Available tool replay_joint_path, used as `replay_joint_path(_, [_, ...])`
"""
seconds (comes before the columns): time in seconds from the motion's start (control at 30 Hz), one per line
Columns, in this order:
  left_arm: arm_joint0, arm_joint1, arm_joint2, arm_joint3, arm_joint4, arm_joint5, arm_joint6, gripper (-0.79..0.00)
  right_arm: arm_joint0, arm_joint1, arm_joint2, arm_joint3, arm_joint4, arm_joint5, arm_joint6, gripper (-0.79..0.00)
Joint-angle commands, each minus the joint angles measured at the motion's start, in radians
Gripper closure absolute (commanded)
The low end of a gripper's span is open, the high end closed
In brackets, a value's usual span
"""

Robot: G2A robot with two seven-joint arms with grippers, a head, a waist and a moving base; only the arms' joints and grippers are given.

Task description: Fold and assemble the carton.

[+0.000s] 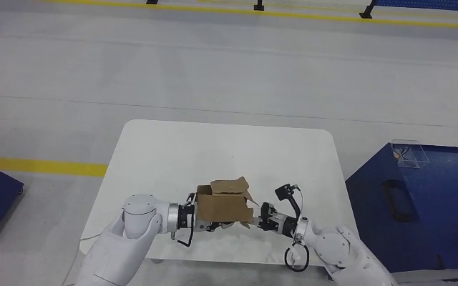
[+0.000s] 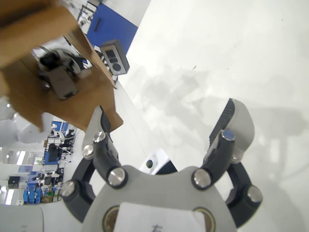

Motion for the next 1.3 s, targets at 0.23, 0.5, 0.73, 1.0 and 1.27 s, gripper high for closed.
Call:
replay_joint_path(0.23, [-0.013,0.001,0.017,0.028,-0.035,0.003,0.025,0.000,0.030,-0.011,0.003,0.024,0.093,-0.051,-0.035,-0.785])
replay_joint_path(0.5, [-0.021,0.004,0.014,0.059,-0.072,0.015,0.063,0.000,-0.032,0.003,0.075,-0.082,0.101,-0.065,-0.032,-0.785])
replay_joint_path(0.73, [-0.015,0.009,0.018,0.054,-0.082,0.013,0.077,0.000,-0.033,-0.003,0.052,-0.119,0.082,-0.044,-0.032,-0.785])
replay_joint_path(1.0, [0.006,0.022,0.013,0.017,-0.055,-0.017,0.061,0.000,-0.022,-0.009,0.047,-0.104,0.074,-0.021,-0.041,-0.785])
replay_joint_path(1.27, [0.051,0.044,-0.001,-0.055,-0.010,-0.076,-0.012,0.000,-0.032,-0.005,0.078,-0.081,0.050,0.006,-0.035,-0.785])
